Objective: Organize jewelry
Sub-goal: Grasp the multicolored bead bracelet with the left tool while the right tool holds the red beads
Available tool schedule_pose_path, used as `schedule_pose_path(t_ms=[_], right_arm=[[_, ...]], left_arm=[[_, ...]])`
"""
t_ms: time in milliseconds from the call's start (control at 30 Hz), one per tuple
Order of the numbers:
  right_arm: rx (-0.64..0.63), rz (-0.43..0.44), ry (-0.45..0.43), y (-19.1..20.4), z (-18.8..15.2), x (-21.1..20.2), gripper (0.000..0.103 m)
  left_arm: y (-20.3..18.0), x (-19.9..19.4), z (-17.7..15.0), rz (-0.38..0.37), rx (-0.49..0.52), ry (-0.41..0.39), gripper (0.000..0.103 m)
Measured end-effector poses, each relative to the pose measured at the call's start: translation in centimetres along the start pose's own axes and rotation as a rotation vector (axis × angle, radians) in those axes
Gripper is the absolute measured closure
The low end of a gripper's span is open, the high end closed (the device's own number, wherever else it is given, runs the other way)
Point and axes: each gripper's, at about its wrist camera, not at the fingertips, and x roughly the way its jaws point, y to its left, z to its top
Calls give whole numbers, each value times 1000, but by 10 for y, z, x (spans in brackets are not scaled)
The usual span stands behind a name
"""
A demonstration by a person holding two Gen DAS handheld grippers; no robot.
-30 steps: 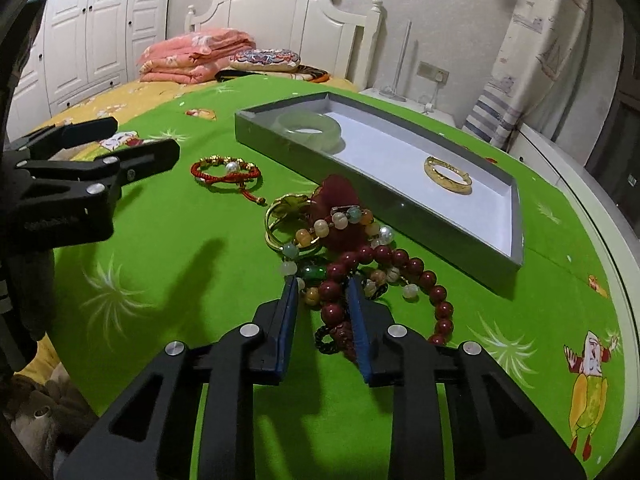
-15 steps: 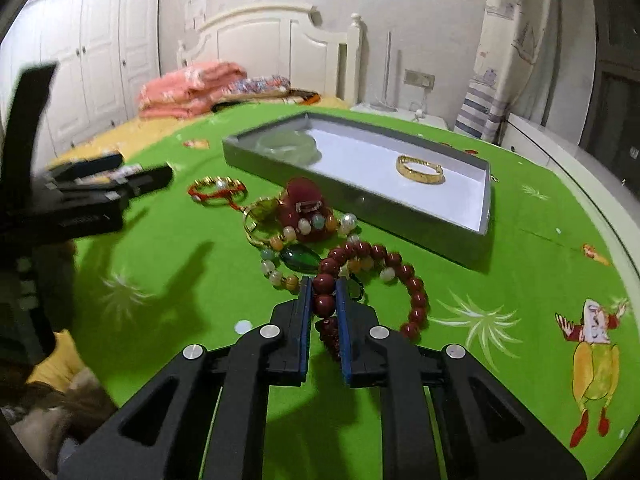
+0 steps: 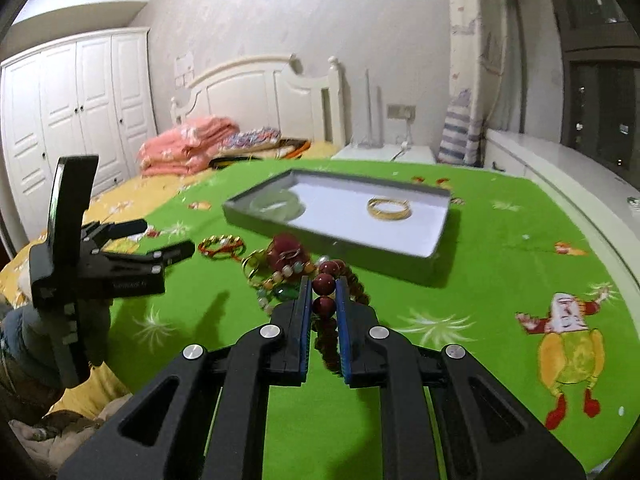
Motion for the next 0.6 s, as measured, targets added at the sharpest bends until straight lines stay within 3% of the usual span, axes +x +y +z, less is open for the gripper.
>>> schedule_pose_path(t_ms=[133, 200, 267, 300, 400, 500, 600], right_arm=[[16, -10, -9, -7, -2, -4, 90], [18, -11, -13, -8, -4, -6, 90], [15, -10, -18, -8, -5, -7, 90], [11, -16, -24, -9, -5, -8, 90], [23, -12, -37, -13, -5, -12, 90], [32, -4, -39, -14, -7, -11, 90], [43, 8, -40, -16, -10, -11, 90]], left_arm=[[-21, -8, -2, -132, 0, 12, 8], [-41, -6, -3, -227, 28, 47, 17], [-60, -1, -4, -292, 59, 82, 31], [-67, 3, -5, -312, 63, 93, 34], [-80, 11, -2, -333, 71, 100, 41], [-87, 19, 4, -357, 73, 119, 54], [-96, 29, 10, -338, 102, 125, 65]])
